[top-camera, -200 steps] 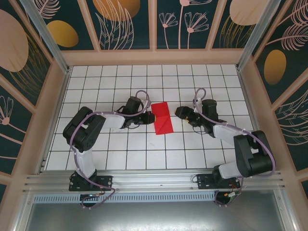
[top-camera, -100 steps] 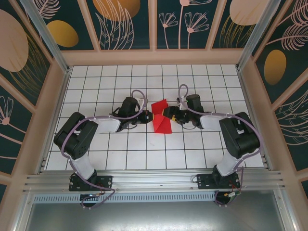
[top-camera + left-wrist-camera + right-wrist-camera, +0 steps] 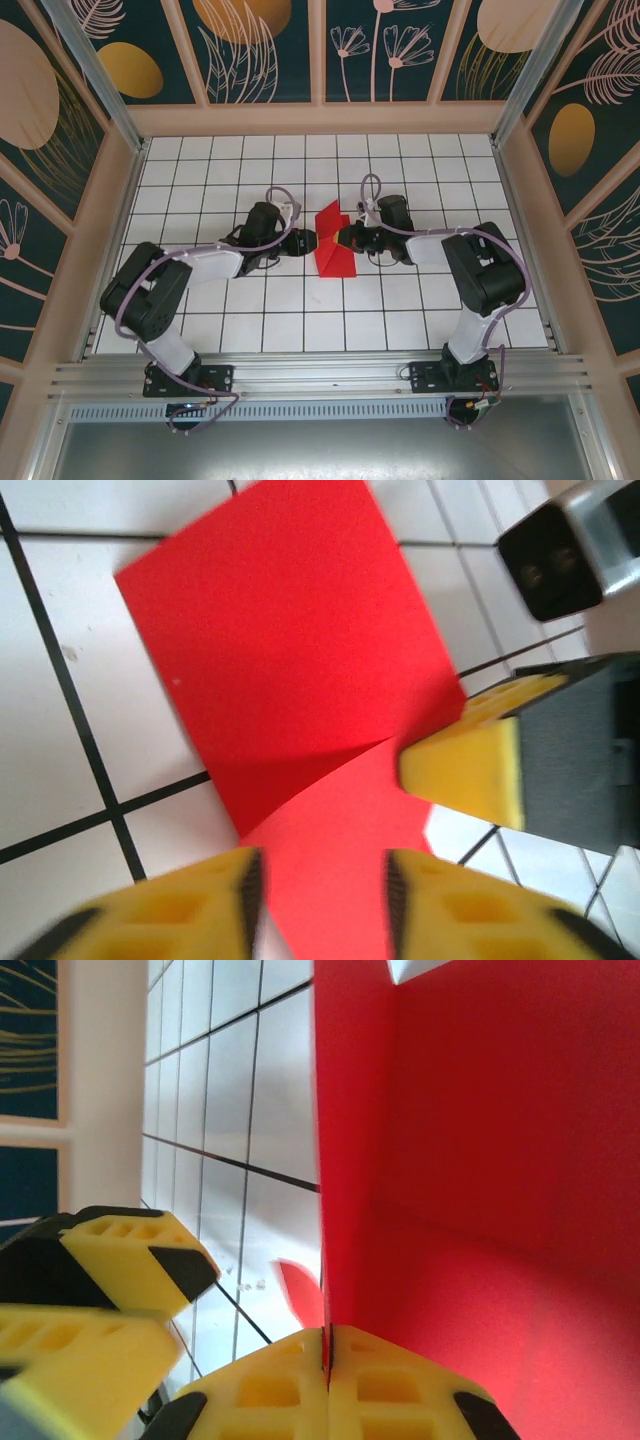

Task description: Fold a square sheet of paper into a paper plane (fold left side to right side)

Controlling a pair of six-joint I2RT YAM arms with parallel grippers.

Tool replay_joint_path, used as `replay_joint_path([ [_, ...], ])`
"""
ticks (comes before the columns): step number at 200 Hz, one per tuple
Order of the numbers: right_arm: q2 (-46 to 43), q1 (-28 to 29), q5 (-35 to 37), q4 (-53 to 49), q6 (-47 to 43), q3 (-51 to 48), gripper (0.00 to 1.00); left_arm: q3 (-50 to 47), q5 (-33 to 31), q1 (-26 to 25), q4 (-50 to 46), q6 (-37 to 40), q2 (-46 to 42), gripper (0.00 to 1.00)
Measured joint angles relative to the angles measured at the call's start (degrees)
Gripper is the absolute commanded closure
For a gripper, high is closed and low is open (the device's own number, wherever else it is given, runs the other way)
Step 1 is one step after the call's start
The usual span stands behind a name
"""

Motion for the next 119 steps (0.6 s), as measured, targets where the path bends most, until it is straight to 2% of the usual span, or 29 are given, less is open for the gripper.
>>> replay_joint_path([
  [37, -3.10, -2.51, -2.45, 2.36, -0.52, -0.13, 1.00, -4.70, -1.14, 3.91, 1.42, -3.85, -11.41, 0.02],
  [76, -12.63, -8.26, -9.11, 9.60, 0.72, -0.31, 1.00, -8.13, 0.04, 7.48, 5.75, -10.32, -22.23, 0.01],
  [119, -18.71, -8.59, -15.63, 12.94, 3.10, 3.85, 1.00, -8.13, 9.03, 7.58, 17.29, -17.73, -24.41, 0.01],
])
